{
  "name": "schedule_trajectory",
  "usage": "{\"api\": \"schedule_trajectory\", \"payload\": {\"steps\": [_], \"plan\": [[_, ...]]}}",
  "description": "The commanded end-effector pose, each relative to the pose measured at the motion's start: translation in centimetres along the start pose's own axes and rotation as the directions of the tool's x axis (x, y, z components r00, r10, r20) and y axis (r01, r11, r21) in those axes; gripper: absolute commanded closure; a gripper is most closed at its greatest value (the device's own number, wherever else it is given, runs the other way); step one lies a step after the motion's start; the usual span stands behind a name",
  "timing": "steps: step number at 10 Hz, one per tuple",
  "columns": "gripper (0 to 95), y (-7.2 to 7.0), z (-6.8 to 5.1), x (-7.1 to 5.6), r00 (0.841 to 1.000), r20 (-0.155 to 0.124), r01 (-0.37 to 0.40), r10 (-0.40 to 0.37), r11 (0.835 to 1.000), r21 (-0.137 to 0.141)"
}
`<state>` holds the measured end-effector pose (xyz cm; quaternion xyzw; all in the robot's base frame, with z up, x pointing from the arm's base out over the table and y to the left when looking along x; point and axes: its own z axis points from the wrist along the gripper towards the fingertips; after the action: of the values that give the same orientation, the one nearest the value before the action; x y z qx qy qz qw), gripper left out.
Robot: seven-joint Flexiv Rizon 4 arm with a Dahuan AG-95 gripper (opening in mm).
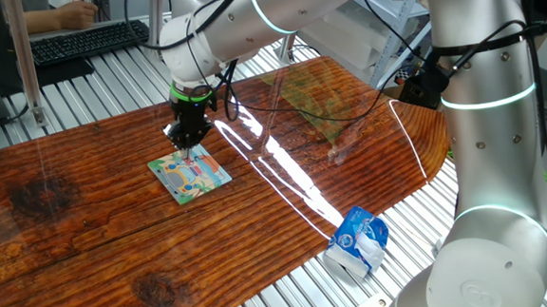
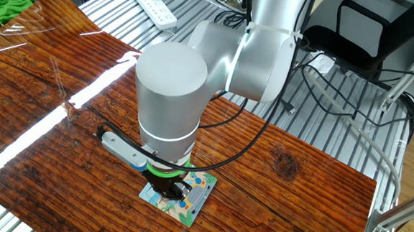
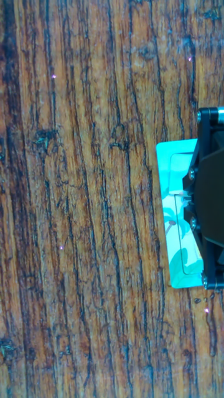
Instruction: Assemble one piece of a puzzle
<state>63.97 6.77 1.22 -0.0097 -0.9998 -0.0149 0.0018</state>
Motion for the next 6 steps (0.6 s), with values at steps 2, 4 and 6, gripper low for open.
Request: {"api": "schedule_trajectory", "payload": {"steps": [2,4,6], "plan": [[95.0,0.05,0.39,-0.09,1.000,0.004,0.000,0.000,1.000,-0.006],[95.0,0.05,0.44,-0.09,1.000,0.004,0.001,-0.001,1.000,-0.006],[95.0,0.05,0.44,-0.09,1.000,-0.009,0.008,-0.008,1.000,0.000]]}}
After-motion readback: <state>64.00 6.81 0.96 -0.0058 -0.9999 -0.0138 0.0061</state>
